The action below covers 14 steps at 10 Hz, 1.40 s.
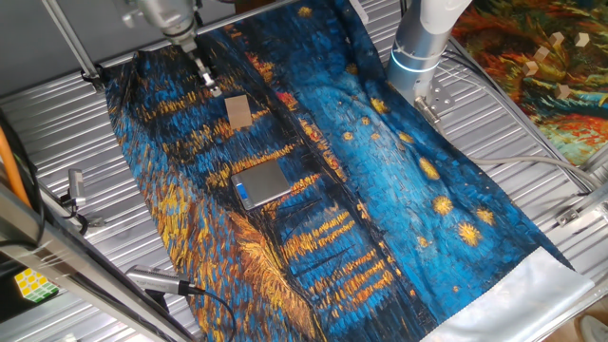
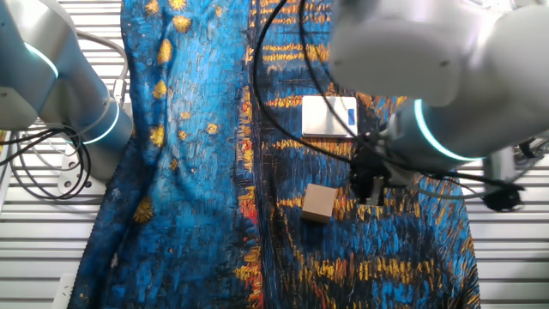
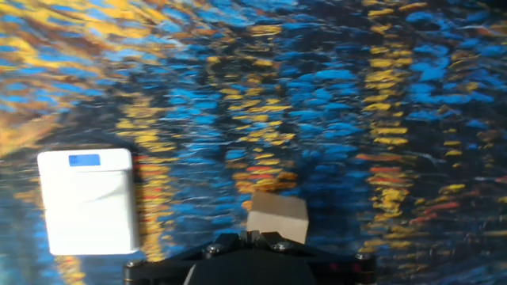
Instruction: Place the block on the scale
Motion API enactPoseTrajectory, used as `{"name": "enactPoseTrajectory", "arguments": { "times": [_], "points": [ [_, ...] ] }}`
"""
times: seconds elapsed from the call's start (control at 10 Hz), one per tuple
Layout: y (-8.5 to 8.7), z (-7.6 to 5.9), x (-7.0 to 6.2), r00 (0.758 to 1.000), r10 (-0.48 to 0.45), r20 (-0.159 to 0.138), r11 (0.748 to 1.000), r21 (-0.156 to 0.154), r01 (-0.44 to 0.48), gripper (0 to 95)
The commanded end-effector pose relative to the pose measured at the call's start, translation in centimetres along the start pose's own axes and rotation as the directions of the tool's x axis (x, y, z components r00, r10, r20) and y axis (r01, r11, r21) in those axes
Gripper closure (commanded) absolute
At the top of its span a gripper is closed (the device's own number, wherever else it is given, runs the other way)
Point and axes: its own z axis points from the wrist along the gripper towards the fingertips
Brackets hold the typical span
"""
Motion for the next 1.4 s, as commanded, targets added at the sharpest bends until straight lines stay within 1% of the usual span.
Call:
{"name": "enactPoseTrajectory", "arguments": {
  "times": [0.1, 0.3, 0.4, 0.5, 0.6, 0.7, 1.0, 1.2, 1.3, 1.4],
  "points": [
    [-0.5, 1.7, 0.0, 0.999, -0.043, 0.000, 0.999, 0.002, 0.043, 95.0],
    [-0.8, 2.9, -0.3, 0.999, -0.035, 0.004, 0.999, 0.003, 0.035, 95.0],
    [-0.9, 3.7, -0.1, 0.999, -0.033, 0.013, 0.999, 0.001, 0.033, 95.0],
    [-0.9, 4.1, 0.1, 0.999, -0.032, 0.023, 0.999, 0.000, 0.032, 95.0],
    [-0.9, 4.9, 0.2, 0.999, -0.028, 0.039, 1.000, -0.001, 0.028, 95.0],
    [-1.0, 5.2, 0.3, 0.999, -0.027, 0.045, 1.000, -0.003, 0.027, 95.0],
    [-0.9, 5.8, 0.8, 0.999, -0.023, 0.049, 1.000, -0.008, 0.024, 95.0],
    [-0.9, 6.0, 0.9, 0.999, -0.022, 0.049, 1.000, -0.007, 0.022, 95.0],
    [-0.9, 6.0, 1.1, 0.999, -0.006, 0.047, 1.000, -0.009, 0.006, 95.0],
    [-0.8, 6.0, 1.1, 0.999, -0.013, 0.046, 1.000, -0.009, 0.014, 76.0]
  ]
}}
